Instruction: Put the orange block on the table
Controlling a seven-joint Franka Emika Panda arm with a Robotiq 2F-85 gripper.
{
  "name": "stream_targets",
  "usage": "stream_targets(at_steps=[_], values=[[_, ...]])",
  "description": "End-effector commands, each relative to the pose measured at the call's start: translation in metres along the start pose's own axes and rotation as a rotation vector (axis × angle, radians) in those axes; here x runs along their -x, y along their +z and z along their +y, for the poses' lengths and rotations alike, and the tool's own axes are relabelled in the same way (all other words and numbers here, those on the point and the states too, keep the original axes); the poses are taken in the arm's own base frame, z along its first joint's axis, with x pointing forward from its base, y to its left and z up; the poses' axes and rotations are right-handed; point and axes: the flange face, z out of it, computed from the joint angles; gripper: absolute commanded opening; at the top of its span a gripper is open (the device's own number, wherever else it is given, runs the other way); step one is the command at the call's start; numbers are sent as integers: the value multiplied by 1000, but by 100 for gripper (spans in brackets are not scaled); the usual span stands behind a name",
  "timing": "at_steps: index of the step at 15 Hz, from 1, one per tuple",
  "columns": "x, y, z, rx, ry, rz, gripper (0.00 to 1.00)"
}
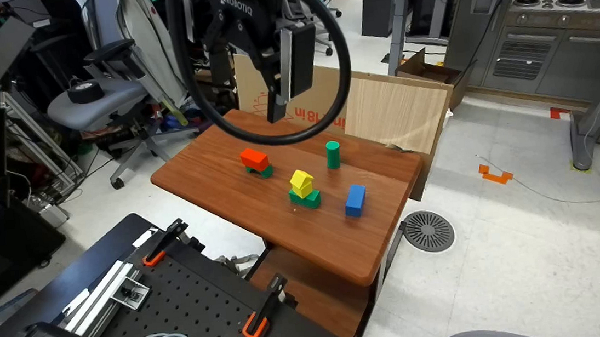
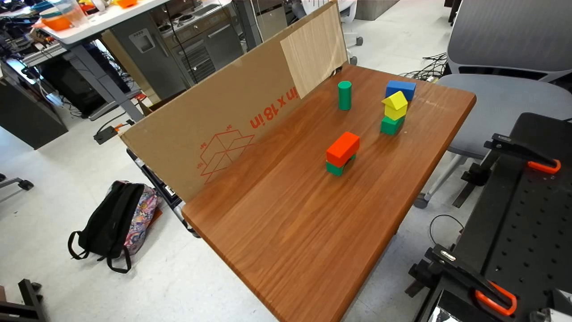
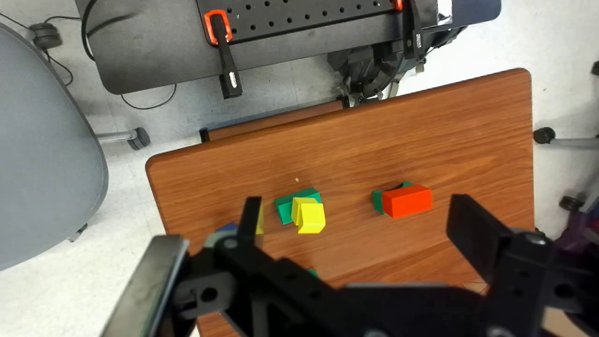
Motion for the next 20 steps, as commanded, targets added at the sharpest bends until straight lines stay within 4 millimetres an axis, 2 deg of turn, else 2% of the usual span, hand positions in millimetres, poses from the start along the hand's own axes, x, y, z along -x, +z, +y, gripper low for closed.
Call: stream_targets(at_steps=[1, 14, 17, 20], values=[[0, 0, 0, 0, 0, -1, 100], [0, 0, 0, 0, 0, -1, 100], [-8, 7, -11, 38, 25, 31, 100], [-19, 24, -37, 71, 29, 76, 100]])
